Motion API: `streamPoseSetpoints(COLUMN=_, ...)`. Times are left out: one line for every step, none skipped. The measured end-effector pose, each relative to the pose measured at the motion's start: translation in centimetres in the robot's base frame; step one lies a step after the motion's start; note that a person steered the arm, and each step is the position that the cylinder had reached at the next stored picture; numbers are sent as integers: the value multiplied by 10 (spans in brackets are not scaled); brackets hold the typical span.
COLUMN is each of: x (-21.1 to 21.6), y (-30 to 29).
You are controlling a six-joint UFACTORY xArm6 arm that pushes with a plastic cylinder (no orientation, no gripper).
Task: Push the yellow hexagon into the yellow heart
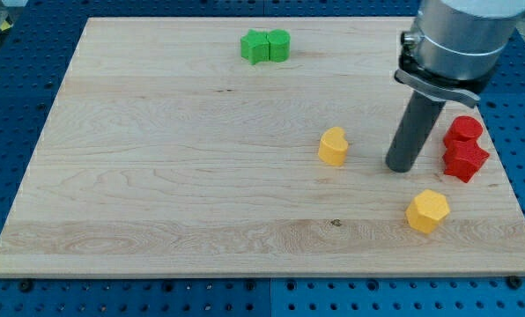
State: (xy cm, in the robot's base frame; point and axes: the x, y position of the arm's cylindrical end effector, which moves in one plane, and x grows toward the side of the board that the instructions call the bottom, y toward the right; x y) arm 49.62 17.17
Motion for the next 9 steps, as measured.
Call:
streamPoseSetpoints(x=17, y=24)
streamPoseSetpoints(x=30, y=53)
streamPoseSetpoints(x=53, y=70)
streamPoseSetpoints(x=86, y=70)
streamPoseSetpoints(x=109, y=43)
streamPoseSetpoints(x=108, y=9)
streamPoseSetpoints(x=56, y=9)
streamPoseSetpoints(x=50, y=9)
streamPoseSetpoints(x=62, y=35)
